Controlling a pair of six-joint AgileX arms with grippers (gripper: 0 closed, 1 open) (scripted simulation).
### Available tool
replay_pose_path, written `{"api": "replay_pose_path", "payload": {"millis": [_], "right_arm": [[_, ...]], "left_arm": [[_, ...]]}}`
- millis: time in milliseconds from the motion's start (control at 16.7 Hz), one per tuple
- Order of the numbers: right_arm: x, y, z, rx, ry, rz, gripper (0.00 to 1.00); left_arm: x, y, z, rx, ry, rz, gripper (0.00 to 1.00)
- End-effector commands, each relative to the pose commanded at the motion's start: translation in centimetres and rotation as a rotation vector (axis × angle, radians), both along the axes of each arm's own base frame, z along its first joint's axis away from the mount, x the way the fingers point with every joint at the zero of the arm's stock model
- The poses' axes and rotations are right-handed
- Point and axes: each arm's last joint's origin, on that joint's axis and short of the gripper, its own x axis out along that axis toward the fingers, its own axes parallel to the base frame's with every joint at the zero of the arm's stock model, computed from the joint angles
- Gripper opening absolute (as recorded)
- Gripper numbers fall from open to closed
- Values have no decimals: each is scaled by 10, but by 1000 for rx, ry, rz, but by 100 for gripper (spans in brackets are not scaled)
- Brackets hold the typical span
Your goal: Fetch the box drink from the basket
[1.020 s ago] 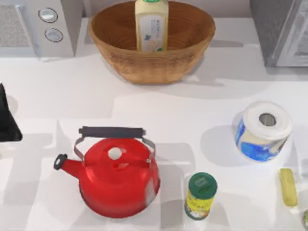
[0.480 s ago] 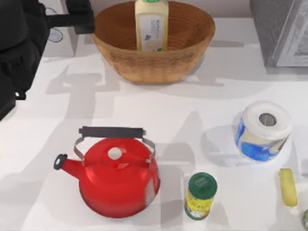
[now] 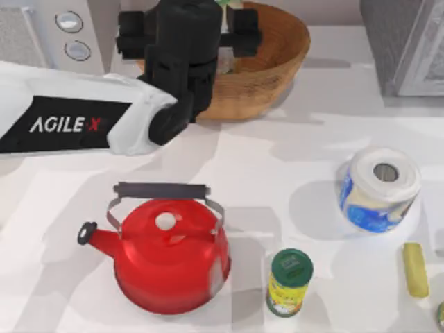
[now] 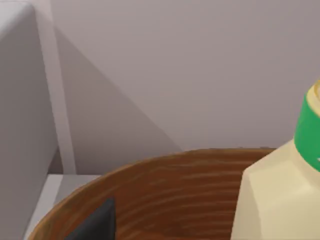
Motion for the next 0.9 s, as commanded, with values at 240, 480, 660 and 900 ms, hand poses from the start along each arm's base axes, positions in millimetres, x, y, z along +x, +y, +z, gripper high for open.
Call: {"api": "replay_pose_path", "payload": {"millis": [240, 480, 660, 900], "right_arm": [[0, 0, 0, 0, 0, 0, 100], [0, 0, 0, 0, 0, 0, 100], [0, 0, 0, 0, 0, 0, 100], [0, 0, 0, 0, 0, 0, 100]], "left_arm": [[10, -31, -35, 16, 19, -3, 100], [10, -33, -38, 17, 21, -4, 100], [11, -31, -38, 20, 24, -1, 100], [28, -34, -39, 17, 20, -4, 100]]}}
